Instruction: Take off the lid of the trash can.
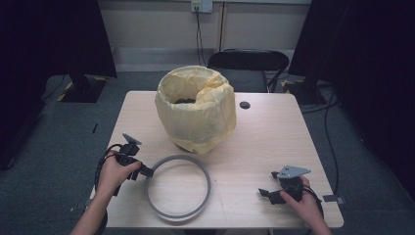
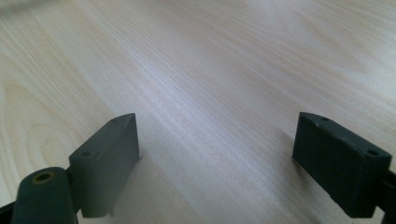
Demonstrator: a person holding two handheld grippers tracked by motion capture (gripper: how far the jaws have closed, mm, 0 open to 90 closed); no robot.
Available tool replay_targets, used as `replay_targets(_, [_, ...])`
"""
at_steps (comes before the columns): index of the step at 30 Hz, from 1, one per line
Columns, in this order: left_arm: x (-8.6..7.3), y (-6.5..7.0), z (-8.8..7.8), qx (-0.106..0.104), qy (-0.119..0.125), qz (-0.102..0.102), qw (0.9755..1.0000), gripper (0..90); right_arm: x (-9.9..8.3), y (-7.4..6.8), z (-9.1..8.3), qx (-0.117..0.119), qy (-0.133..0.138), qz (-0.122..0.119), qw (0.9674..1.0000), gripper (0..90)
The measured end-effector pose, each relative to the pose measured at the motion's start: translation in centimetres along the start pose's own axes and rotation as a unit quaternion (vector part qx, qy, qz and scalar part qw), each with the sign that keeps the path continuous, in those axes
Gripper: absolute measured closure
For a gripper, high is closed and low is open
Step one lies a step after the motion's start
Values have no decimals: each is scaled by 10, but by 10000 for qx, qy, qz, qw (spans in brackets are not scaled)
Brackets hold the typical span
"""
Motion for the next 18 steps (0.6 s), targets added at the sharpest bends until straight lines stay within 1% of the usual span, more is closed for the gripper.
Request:
replay_targets(2, [0, -1, 1, 25, -2, 32, 10000, 826, 0, 0, 0, 1, 0, 1, 10000, 137])
replay_targets(7, [-1, -4, 4, 82, -9, -9, 10000, 825, 0, 0, 0, 2, 0, 2, 10000, 137])
replay_targets(11, [-2, -6, 7, 83, -15, -35, 10000, 824, 0, 0, 0, 1, 0, 2, 10000, 137])
replay_targets(15, [-2, -8, 7, 97, 18, -42, 9999, 825, 0, 0, 0, 1, 0, 1, 10000, 137])
replay_targets(18, [-2, -9, 8, 147, 51, -18, 9999, 825, 0, 0, 0, 1, 1, 1, 10000, 137])
Point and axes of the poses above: each handheld gripper's, and its own axes: z roughly forward along the jaws, x roughly out of its top, y roughly to its right, the point moved 2 cm from there along z, roughly forward along the jaws, and after that the axes turned 6 degrees about z, right-handed, at the moved point
